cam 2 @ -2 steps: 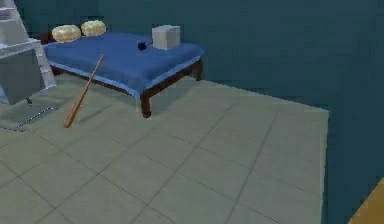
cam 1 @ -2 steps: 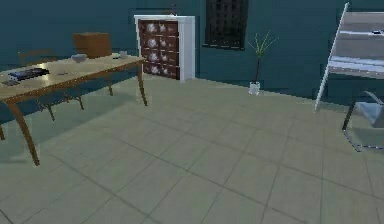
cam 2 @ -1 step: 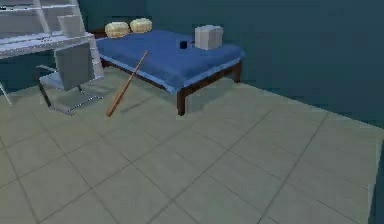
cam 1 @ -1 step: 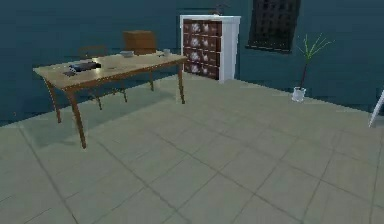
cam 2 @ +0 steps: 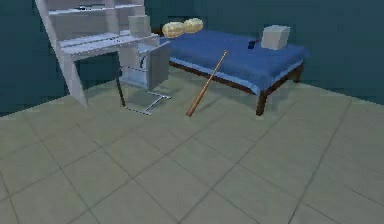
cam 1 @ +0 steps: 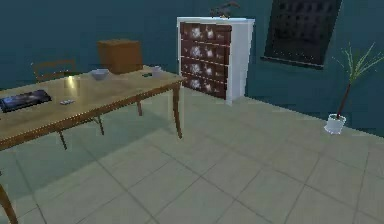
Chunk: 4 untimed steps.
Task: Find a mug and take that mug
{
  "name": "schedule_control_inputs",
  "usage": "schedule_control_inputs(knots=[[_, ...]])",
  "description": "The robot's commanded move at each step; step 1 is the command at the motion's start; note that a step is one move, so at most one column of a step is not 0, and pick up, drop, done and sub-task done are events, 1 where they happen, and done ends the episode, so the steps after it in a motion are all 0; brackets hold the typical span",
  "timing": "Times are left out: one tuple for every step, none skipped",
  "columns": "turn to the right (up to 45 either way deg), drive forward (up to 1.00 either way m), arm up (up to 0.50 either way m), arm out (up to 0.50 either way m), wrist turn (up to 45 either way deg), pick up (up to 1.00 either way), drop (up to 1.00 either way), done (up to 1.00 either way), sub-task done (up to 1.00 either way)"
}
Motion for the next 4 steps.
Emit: schedule_control_inputs(knots=[[0.0,1.00,0.00,0.00,0.0,0.00,0.00,0.00,0.00],[-6.0,0.00,0.00,0.00,0.0,0.00,0.00,0.00,0.00],[0.0,0.25,0.00,0.00,0.0,0.00,0.00,0.00,0.00],[-45.0,0.00,0.00,0.00,0.0,0.00,0.00,0.00,0.00]])
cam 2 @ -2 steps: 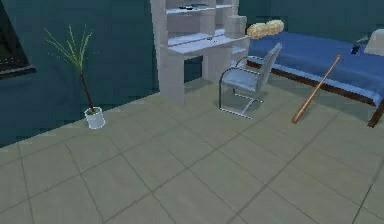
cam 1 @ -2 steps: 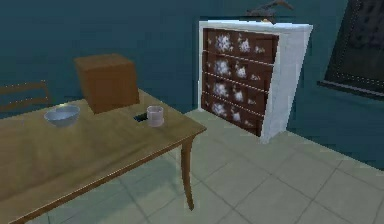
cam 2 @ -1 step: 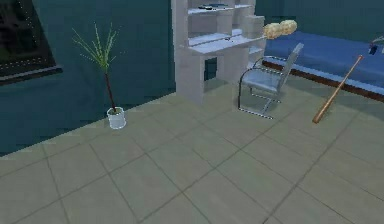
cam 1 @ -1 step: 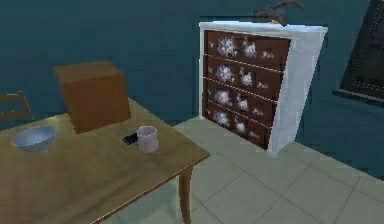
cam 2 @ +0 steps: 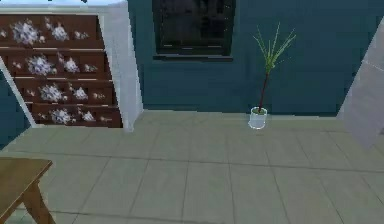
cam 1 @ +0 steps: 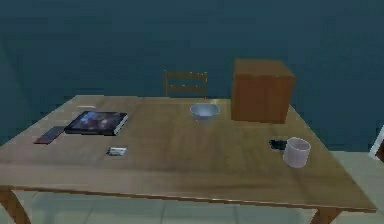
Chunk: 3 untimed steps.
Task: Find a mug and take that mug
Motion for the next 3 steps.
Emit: schedule_control_inputs(knots=[[-45.0,0.00,0.00,0.00,0.0,0.00,0.00,0.00,0.00],[-12.0,0.00,0.00,0.00,0.0,0.00,0.00,0.00,0.00],[45.0,0.00,0.00,0.00,0.0,0.00,0.00,0.00,0.00]])
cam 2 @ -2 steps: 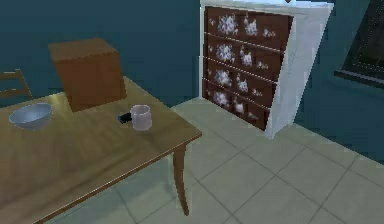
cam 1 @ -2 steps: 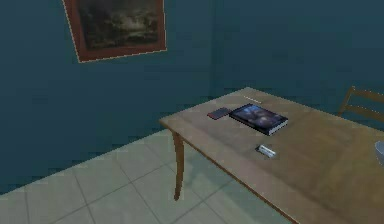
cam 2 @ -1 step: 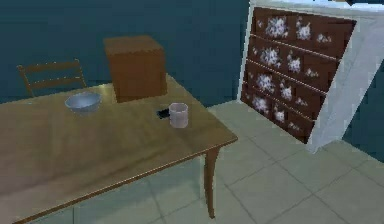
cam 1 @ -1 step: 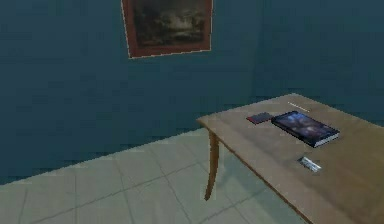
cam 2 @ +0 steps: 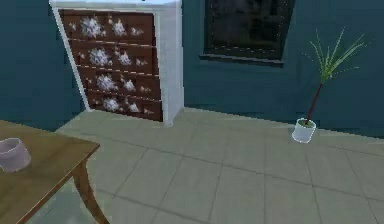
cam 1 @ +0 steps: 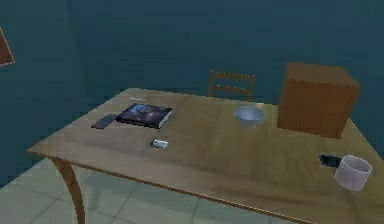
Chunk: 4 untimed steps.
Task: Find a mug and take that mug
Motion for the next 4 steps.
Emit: schedule_control_inputs(knots=[[30.0,0.00,0.00,0.00,0.0,0.00,0.00,0.00,0.00],[0.0,0.40,0.00,0.00,0.0,0.00,0.00,0.00,0.00],[-45.0,0.00,0.00,0.00,0.0,0.00,0.00,0.00,0.00],[-18.0,0.00,0.00,0.00,0.0,0.00,0.00,0.00,0.00]])
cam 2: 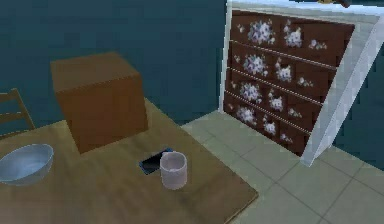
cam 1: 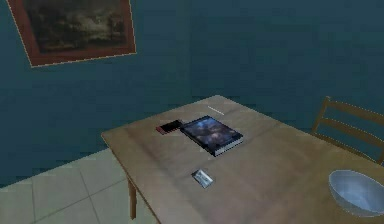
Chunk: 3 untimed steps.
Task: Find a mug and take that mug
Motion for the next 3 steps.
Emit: schedule_control_inputs(knots=[[0.0,0.00,0.50,0.00,0.0,0.00,0.00,0.00,0.00],[0.0,0.00,0.36,0.00,0.0,0.00,0.00,0.00,0.00],[0.0,0.00,0.00,0.20,0.0,0.00,0.00,0.00,0.00]])
